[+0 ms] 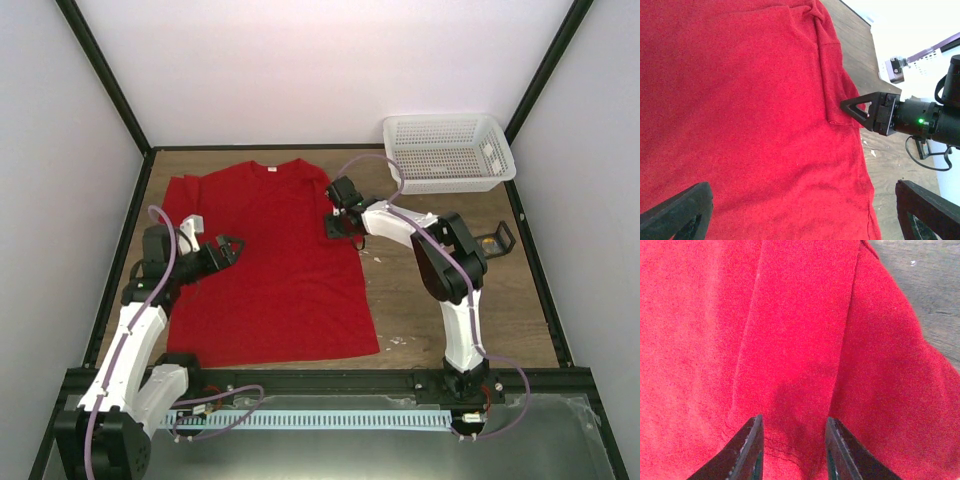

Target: Pin the brooch onto the clothing

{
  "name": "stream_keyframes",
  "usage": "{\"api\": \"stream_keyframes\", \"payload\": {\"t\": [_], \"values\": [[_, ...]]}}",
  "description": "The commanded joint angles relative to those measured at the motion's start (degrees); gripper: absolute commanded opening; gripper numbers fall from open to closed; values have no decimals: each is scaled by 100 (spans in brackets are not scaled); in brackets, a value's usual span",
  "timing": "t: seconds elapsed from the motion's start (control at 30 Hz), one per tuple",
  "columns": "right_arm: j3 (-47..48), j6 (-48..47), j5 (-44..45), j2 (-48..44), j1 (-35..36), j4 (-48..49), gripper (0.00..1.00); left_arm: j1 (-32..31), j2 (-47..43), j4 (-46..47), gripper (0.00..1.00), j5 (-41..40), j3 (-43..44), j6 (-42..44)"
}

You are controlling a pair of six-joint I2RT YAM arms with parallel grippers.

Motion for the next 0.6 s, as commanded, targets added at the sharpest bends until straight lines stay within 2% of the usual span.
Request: {"api": "stream_keyframes", "payload": {"t": [0.0, 0.27, 0.4, 0.57], "values": [[150, 19, -72, 183, -22, 41, 28, -11, -98, -67, 100, 48, 236, 89], [221, -24, -5, 259, -30, 20, 23, -17, -111, -111, 100, 49, 309, 86], [285, -75, 93, 212, -29, -59, 16, -22, -116, -119, 100, 54, 331, 102], [314, -128, 191, 47, -25, -164, 1, -13, -103, -107, 100, 63, 311, 113]]}}
